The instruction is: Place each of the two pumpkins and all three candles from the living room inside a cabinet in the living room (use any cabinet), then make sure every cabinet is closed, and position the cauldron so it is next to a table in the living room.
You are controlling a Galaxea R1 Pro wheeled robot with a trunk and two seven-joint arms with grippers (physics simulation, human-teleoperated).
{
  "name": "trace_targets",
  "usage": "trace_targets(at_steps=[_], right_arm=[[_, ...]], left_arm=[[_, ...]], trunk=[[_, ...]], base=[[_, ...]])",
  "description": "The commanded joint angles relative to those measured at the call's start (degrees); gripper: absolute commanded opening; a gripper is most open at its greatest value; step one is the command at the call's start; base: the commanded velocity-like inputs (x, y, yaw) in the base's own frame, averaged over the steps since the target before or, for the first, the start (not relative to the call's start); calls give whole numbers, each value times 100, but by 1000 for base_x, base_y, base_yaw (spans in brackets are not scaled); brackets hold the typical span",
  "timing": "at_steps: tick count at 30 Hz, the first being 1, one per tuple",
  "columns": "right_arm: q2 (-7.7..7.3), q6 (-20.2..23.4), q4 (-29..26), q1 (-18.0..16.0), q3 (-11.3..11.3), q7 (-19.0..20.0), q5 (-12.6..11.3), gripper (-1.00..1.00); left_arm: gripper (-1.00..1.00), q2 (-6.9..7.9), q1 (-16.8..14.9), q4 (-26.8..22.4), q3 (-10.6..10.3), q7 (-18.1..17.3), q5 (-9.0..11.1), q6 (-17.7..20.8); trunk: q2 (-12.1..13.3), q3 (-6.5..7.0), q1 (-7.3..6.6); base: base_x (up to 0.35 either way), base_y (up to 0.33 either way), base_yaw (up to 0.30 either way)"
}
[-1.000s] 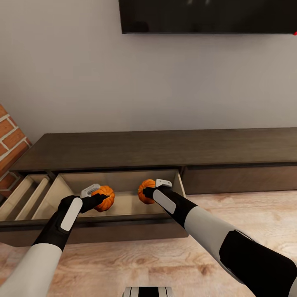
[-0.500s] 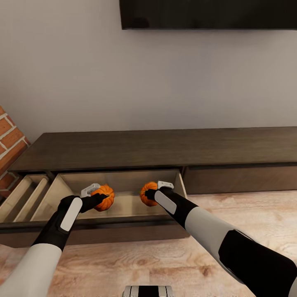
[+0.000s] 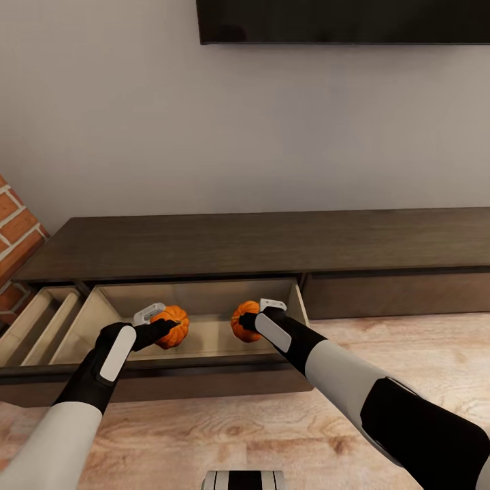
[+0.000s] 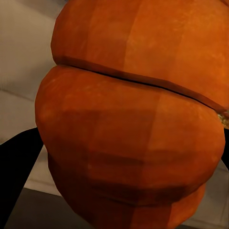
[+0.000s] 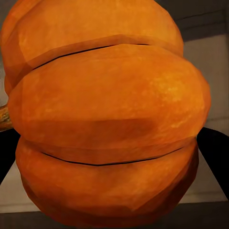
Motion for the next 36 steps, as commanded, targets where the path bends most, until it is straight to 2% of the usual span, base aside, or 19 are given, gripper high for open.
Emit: trace_targets(at_steps=[1,6,7,18,19,34,36], right_arm=[[0,15,0,-8,31,-31,-19,-100],[0,24,22,-8,31,-29,-20,-100],[0,25,27,-8,31,-29,-20,100],[0,10,36,-8,31,-29,-20,100],[0,9,36,-8,31,-29,-20,100],[0,15,36,-8,28,-29,-20,100],[0,16,36,-8,28,-29,-26,100]], left_arm=[[-100,1,-4,-9,2,50,61,20],[-100,1,-2,-9,2,49,61,20],[-100,1,-1,-9,2,48,61,20],[-100,1,-2,-9,10,47,61,20],[100,1,-2,-9,10,46,61,20],[100,3,-5,-9,18,42,73,20],[100,2,-1,3,17,42,82,23]], trunk=[[-2,-5,-1],[-2,-5,-1],[-2,-5,-1],[-2,-5,-1],[-2,-5,-1],[-2,-5,-1],[1,39,-6]], base=[[0,0,0],[0,0,0],[0,0,0],[0,0,0],[0,0,0],[0,0,0],[0,0,0]])
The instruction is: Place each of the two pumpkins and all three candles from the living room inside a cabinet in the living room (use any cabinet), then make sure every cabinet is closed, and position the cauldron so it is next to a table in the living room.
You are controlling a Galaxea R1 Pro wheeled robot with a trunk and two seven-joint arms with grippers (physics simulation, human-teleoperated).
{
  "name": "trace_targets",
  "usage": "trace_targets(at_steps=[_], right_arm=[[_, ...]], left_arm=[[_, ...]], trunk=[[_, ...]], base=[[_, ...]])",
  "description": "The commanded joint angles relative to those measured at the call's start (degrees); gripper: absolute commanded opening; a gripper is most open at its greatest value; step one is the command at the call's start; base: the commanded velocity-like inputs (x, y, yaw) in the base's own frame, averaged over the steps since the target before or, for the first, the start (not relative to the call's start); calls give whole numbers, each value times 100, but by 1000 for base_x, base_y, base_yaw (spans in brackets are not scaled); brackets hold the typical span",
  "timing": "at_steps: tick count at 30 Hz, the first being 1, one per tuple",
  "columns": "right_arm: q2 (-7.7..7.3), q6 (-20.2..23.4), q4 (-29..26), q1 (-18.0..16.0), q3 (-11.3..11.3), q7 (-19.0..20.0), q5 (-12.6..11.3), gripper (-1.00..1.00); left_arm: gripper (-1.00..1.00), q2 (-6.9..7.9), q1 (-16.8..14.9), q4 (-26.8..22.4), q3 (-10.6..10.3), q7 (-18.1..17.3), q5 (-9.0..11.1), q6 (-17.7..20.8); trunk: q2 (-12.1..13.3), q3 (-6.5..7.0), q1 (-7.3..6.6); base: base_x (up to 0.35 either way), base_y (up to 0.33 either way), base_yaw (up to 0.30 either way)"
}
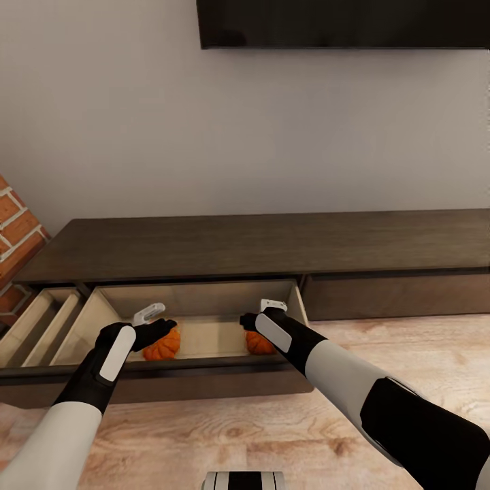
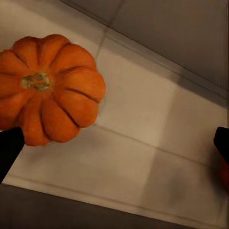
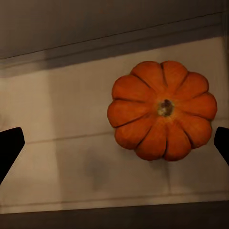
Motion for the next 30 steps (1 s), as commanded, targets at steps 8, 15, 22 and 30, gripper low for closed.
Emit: trace_targets(at_steps=[8,15,22,30], right_arm=[[0,28,-5,-7,30,-31,-54,100],[0,339,-6,-7,16,-30,-105,100],[0,495,-3,-7,-1,-29,-110,100],[0,518,-3,-7,-2,-37,-118,100]], left_arm=[[100,17,-3,14,3,7,115,42],[100,15,-6,40,2,-8,146,101],[100,2,-7,4,-5,7,140,235],[100,9,-8,-11,-9,21,133,323]], trunk=[[9,173,-21],[18,328,-39],[28,483,-57],[38,660,-78]], base=[[0,0,0],[0,0,0],[0,0,0],[0,0,0]])
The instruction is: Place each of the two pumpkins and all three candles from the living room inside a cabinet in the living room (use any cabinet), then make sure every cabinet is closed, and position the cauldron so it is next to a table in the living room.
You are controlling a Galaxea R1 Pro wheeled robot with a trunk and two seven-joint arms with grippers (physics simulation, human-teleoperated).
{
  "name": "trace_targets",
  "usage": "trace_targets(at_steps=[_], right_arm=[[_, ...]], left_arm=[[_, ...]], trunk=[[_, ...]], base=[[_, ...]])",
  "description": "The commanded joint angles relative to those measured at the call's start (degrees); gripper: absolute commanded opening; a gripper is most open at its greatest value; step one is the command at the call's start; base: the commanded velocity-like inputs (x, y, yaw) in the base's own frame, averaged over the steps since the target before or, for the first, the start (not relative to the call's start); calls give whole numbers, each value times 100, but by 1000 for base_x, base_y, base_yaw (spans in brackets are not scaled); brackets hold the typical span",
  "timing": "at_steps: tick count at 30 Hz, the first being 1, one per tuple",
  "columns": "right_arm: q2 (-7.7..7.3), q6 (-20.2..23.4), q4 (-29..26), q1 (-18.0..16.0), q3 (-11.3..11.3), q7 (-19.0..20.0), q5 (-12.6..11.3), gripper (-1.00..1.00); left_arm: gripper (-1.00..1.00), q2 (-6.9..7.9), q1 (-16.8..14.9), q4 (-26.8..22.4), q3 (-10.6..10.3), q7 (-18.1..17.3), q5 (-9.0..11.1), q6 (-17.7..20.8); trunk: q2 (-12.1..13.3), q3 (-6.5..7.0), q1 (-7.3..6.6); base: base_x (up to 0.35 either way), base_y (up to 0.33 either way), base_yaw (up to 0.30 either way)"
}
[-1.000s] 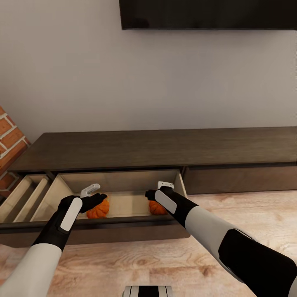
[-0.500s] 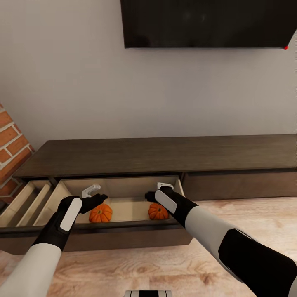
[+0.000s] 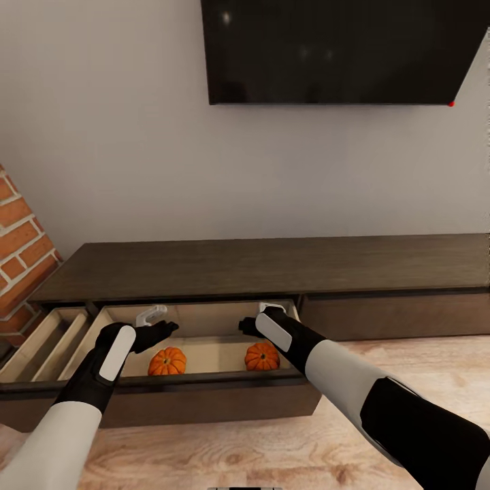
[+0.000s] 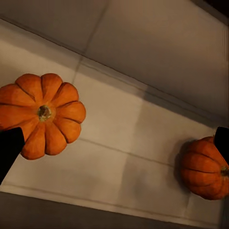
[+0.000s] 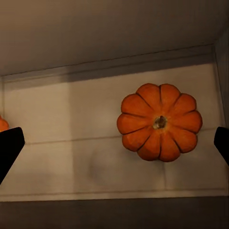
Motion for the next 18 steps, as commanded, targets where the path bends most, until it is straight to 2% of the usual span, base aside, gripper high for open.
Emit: trace_targets(at_steps=[1,6,12,18], right_arm=[[0,15,-2,-8,31,-33,-27,100],[0,22,-2,-8,29,-35,-36,100],[0,218,-2,-8,18,-35,-50,100],[0,510,-10,-8,13,-35,-440,100]], left_arm=[[100,1,-1,-12,1,49,49,81],[100,-3,-1,-23,-2,71,0,570],[100,-6,-1,-27,-2,75,-1,671],[100,12,-1,-27,-9,68,-12,895]], trunk=[[0,17,-3],[6,128,-16],[14,261,-32],[22,394,-47]], base=[[0,0,0],[0,0,0],[0,0,0],[0,0,0]])
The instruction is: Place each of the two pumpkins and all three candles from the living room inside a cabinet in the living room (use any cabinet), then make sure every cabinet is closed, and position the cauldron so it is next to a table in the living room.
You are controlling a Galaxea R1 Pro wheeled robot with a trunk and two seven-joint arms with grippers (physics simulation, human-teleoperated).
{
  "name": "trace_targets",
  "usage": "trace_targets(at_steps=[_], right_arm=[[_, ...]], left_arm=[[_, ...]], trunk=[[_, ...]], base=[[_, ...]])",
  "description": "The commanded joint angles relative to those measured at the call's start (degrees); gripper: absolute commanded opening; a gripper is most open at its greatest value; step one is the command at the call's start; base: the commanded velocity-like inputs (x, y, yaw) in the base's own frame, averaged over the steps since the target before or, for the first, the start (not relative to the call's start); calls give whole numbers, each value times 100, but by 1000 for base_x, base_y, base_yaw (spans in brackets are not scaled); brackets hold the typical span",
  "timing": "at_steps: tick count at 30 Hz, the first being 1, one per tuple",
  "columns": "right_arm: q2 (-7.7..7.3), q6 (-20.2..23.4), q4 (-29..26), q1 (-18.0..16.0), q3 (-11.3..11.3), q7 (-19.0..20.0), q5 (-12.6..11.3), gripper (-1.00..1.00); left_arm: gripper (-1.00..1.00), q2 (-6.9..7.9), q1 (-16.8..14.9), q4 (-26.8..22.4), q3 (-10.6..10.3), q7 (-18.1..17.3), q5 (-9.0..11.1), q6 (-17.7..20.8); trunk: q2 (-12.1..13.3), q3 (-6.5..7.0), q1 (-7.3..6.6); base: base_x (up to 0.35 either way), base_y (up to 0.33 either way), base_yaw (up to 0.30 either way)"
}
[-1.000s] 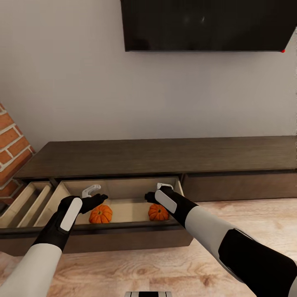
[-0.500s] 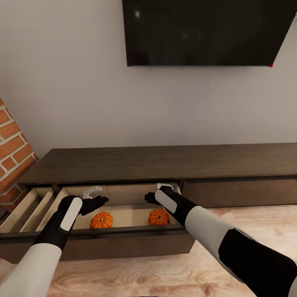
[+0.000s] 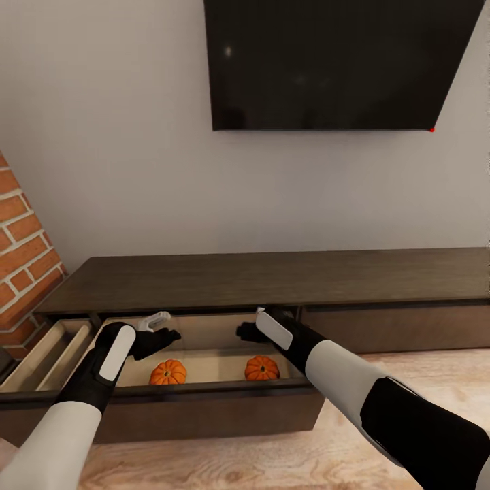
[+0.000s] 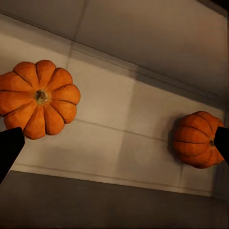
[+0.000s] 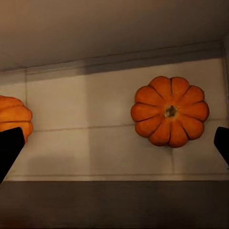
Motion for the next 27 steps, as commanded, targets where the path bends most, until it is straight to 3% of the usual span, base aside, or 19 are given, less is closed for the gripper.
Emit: trace_targets(at_steps=[1,8,16,23,27], right_arm=[[0,72,-3,-8,30,-34,-60,100],[0,218,-4,-8,24,-34,-118,100],[0,433,-4,-8,21,-18,-484,100],[0,474,-2,-8,17,-18,-539,100],[0,480,4,-8,13,-21,-566,100]], left_arm=[[100,4,-2,-7,3,51,58,70],[100,14,-2,-7,2,50,62,164],[100,56,-2,-7,8,48,69,239],[100,69,-2,-1,16,50,80,291],[100,70,-2,1,20,50,81,294]], trunk=[[-1,17,-3],[9,172,-21],[20,349,-42],[29,504,-60],[29,504,-60]], base=[[0,0,0],[0,0,0],[0,0,0],[0,0,0],[0,0,0]])
